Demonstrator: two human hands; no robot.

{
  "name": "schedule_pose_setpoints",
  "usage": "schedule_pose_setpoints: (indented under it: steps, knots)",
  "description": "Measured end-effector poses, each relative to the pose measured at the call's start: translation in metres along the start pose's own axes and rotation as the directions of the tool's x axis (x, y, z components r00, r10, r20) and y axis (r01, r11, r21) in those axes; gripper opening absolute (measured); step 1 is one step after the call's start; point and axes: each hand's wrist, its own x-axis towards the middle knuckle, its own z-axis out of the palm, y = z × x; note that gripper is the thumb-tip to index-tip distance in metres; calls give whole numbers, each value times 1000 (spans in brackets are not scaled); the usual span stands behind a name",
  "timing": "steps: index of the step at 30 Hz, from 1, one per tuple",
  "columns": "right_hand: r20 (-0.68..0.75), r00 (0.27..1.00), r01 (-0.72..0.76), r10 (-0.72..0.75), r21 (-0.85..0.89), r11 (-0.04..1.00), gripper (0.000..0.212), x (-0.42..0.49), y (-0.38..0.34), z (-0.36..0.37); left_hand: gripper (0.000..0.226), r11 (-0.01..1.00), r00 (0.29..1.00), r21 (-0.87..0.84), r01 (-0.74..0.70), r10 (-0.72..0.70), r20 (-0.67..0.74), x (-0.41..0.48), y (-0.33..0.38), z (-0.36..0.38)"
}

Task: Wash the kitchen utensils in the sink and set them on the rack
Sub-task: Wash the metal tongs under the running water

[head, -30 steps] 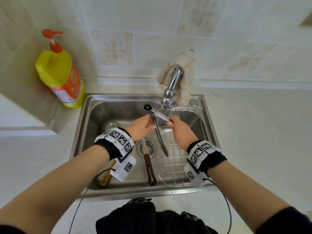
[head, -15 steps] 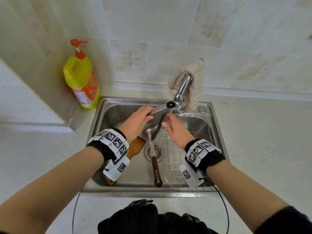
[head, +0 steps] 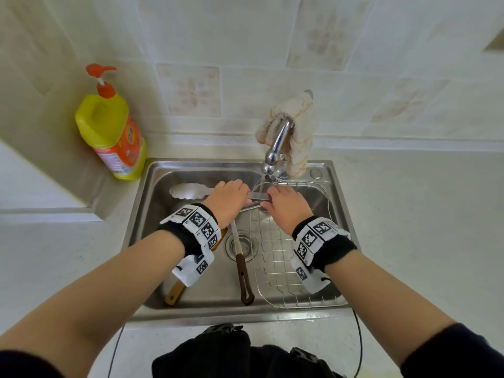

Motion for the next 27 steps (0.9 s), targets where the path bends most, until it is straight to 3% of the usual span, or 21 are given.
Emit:
schedule_pose_setpoints:
  steps: [2,7,13,19,24,27]
  knots:
    - [11,999,45,-44,-114,992,34,1,-3,-2,34,998,999,64,-15,17,-35,0,2,-6]
    - [-24,996,79,-81,-76,994,34,7,-12,-7,28,987,994,161,-28,44,-97,2,0,-16]
    - [0,1000,24,-24,59,998,29,5,2,-15,30,995,995,15,-97,98,-28,8,0,-21]
    - [8,999,-33,33,-18,999,32,-4,17,-18,30,1000,999,20,-20,21,-27,7,-6,-14]
    - [39,999,28,-27,-27,999,24,-5,3,-10,20,986,993,-124,-115,116,-2,18,22,-5]
    - [57,998,-33,31,37,999,27,-7,11,-13,21,979,994,-170,-108,111,11,19,21,-10]
